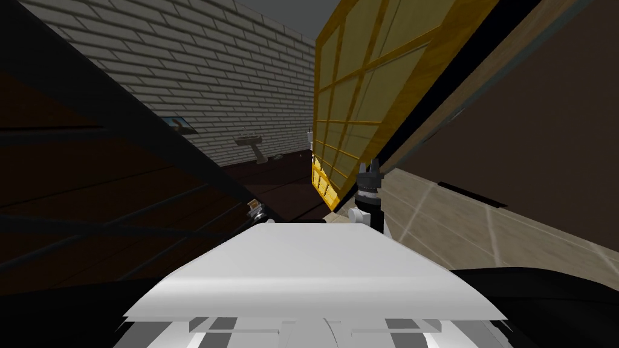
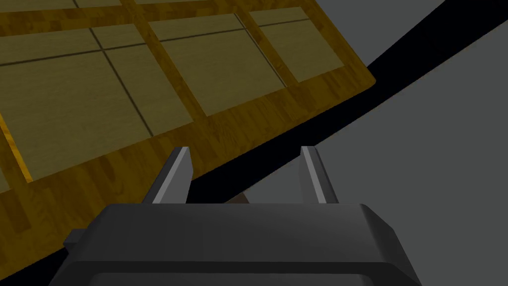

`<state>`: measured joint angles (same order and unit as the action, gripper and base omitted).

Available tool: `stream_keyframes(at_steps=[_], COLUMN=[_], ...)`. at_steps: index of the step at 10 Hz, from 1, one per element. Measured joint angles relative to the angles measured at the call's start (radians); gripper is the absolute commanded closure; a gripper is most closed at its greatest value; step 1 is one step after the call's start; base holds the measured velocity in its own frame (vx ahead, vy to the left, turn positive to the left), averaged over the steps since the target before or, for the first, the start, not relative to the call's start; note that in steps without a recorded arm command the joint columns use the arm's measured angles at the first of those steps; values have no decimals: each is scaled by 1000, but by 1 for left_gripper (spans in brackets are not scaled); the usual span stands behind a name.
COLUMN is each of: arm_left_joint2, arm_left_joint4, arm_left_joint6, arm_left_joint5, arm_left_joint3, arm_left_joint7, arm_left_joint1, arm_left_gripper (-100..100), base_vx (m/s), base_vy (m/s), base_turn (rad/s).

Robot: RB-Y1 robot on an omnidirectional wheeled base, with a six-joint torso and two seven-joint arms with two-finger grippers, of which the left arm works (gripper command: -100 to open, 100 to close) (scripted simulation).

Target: Push the door open

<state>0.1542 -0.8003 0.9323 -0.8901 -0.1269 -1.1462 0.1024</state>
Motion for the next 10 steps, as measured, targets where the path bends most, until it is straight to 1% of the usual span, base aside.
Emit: stream_keyframes(at_steps=[1,2,3,4,5,6,7,8,10], arm_left_joint2=[5,14,14,20,30,34,44,48,46], arm_left_joint4=[-21,-20,-37,-36,-17,-29,-5,-1,-4], arm_left_joint6=[-3,-9,-17,-18,-11,-14,-8,-5,-9], arm_left_joint5=[-5,-17,-29,-37,-42,-51,-56,-57,-69], arm_left_joint3=[-7,-19,-33,-41,-47,-57,-65,-68,-79], arm_left_joint7=[-2,-2,5,4,-11,-13,-20,-23,-19], arm_left_joint1=[15,14,25,32,32,44,33,32,41], arm_left_gripper=[100,100,100,100,100,100,100,100,100], base_vx=[192,242,235,224,209,200,87,107,150], base_vy=[10,-10,-1,18,14,-6,2,63,71], base_turn=[83,90,81,59,65,66,34,32,33])
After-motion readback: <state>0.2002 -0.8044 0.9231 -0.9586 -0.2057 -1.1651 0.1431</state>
